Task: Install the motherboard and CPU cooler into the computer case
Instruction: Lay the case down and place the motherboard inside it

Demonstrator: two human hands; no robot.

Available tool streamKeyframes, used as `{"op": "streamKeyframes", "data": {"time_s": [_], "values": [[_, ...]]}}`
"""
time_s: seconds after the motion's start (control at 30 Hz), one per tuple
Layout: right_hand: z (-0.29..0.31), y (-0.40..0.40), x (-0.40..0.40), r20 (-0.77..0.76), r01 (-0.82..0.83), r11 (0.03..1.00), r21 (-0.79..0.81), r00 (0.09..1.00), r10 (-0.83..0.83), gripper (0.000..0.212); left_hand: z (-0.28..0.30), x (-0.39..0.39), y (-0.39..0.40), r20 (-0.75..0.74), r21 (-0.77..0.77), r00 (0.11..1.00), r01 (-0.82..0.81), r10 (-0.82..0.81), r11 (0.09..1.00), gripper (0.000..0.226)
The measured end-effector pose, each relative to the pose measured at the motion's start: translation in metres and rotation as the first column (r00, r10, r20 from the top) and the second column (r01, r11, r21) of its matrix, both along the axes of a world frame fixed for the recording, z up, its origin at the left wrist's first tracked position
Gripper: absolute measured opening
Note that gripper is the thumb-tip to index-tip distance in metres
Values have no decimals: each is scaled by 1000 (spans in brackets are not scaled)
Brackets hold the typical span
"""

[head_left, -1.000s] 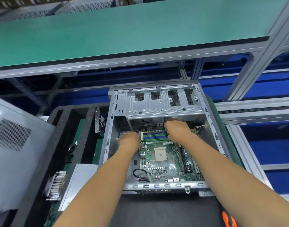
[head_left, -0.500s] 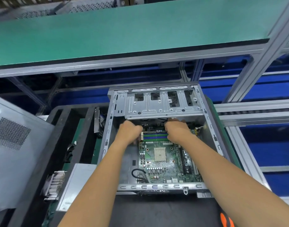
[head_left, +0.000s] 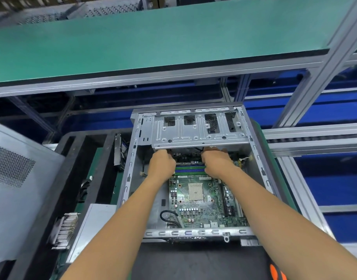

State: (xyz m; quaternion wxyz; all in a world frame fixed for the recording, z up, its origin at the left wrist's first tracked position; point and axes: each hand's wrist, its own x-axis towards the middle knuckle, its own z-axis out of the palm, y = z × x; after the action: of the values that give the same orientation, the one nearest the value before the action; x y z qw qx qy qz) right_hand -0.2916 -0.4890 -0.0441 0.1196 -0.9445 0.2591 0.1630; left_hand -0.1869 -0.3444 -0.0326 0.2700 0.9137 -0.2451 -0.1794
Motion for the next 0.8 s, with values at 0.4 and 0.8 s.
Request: {"op": "streamKeyframes", "data": {"time_s": [0.4,0.8], "values": [[9,7,-1,-2,-29,1000,0,1000,29,23,-6,7,-16,20,3,1000,-8,8,1000,40],[14,8,-2,-6,-18,999,29,1000,18,15,-16,-2,-27,221,289,896,317,-385,903,24]]}}
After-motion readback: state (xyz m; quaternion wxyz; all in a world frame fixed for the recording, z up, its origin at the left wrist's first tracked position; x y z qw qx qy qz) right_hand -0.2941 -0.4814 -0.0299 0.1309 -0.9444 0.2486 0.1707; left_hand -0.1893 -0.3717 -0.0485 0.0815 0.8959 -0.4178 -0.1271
